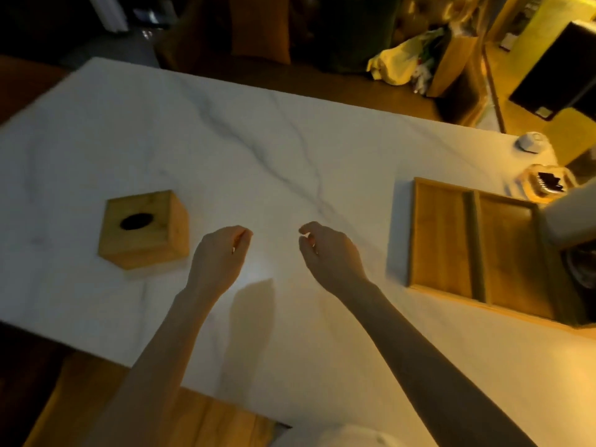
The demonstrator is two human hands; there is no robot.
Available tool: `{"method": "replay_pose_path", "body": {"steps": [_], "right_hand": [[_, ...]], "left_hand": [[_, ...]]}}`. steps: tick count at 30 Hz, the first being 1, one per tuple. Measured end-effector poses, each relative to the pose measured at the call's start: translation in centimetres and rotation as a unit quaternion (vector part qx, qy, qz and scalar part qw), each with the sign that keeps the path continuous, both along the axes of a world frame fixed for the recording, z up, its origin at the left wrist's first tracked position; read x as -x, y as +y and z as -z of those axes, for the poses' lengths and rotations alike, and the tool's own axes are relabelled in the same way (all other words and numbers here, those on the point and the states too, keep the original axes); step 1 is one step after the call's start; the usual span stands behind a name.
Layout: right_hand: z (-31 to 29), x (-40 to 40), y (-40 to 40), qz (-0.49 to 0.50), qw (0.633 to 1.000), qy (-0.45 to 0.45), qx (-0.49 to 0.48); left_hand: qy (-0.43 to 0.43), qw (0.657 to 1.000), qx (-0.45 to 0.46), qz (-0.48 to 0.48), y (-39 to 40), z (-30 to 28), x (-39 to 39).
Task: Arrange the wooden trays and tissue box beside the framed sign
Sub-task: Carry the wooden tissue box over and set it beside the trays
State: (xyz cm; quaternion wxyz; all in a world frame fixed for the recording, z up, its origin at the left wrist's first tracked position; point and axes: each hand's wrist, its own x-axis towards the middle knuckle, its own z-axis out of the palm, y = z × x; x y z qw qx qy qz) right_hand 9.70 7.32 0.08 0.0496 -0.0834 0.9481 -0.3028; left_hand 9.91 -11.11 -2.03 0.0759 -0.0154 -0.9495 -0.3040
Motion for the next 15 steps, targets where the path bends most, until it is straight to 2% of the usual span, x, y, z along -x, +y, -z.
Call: {"method": "replay_pose_path", "body": {"steps": [3, 7, 11, 15], "right_hand": [[0.5, 0.1, -4.5, -0.028, 0.998, -0.008, 0.047], [2.1, 1.0, -9.4, -0.050, 0.992, -0.061, 0.101], [3.3, 1.9, -13.3, -0.093, 0.968, -0.173, 0.154], [3.6, 2.5, -16.4, -0.116, 0.929, -0.300, 0.186]], "left_hand": [[0.016, 0.997, -0.020, -0.067, -4.2, 0.4, -0.1], [0.032, 0.991, 0.018, -0.131, -9.7, 1.4, 0.9], [-0.030, 0.982, 0.063, -0.177, -15.3, 2.7, 3.0], [-0.120, 0.967, -0.015, -0.224, -18.7, 3.5, 5.2]]}}
